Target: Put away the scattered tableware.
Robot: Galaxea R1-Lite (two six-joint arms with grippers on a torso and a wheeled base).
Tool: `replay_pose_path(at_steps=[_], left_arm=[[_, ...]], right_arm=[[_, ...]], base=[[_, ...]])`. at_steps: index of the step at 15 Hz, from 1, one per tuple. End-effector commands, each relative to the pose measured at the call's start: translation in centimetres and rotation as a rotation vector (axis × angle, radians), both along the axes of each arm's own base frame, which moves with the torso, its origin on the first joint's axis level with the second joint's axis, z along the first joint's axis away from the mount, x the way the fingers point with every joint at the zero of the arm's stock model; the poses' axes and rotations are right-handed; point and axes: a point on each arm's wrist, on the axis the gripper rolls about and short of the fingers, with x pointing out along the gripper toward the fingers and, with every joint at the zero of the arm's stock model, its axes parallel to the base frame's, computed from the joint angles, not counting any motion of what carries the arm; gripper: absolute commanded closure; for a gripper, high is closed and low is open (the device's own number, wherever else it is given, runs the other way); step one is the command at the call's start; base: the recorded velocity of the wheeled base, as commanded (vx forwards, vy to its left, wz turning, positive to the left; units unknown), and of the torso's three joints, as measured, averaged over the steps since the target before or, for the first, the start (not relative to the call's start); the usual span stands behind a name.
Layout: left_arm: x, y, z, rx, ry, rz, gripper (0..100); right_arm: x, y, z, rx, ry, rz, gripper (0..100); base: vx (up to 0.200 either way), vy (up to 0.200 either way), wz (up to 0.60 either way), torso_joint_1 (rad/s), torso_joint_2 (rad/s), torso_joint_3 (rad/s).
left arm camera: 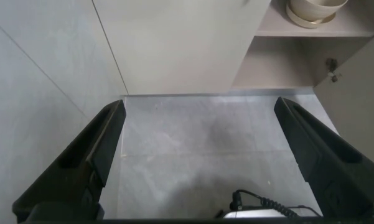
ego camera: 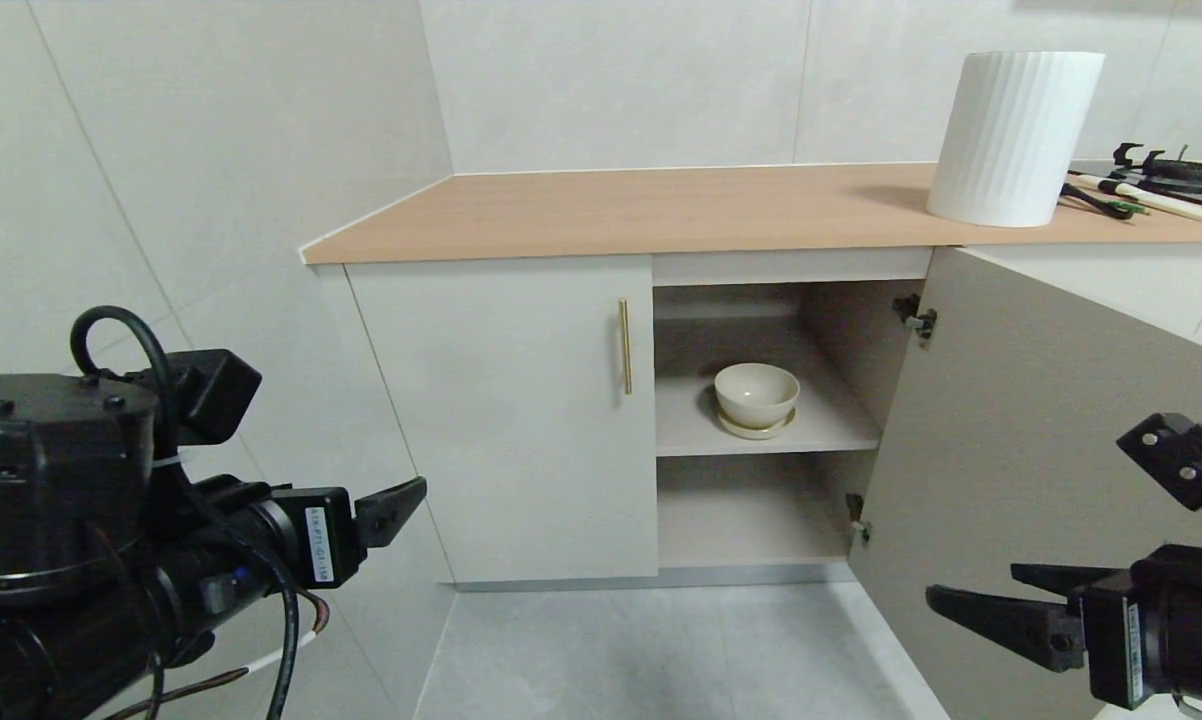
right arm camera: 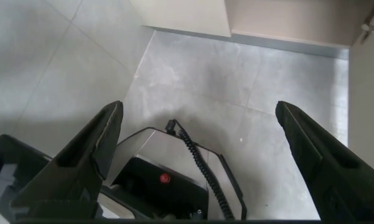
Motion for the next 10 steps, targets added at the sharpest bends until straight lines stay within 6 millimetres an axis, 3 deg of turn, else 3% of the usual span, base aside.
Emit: replay_pose_path(at_steps=[1, 10], left_arm=[[0.12, -0.07, -0.17, 0.004, 0.007, 0.001, 0], [0.15, -0.26, -0.29, 0.008, 0.012, -0.005, 0]], right_arm=[[-0.17, -0.37, 0.04, 0.003, -0.005, -0.014, 0], [-0.57, -0.92, -0.65, -0.094, 0.055, 0.007, 0]], base=[[0.0, -0.2, 0.0, -0.002, 0.0, 0.002], [0.0, -0.2, 0.0, 0.0, 0.0, 0.003]])
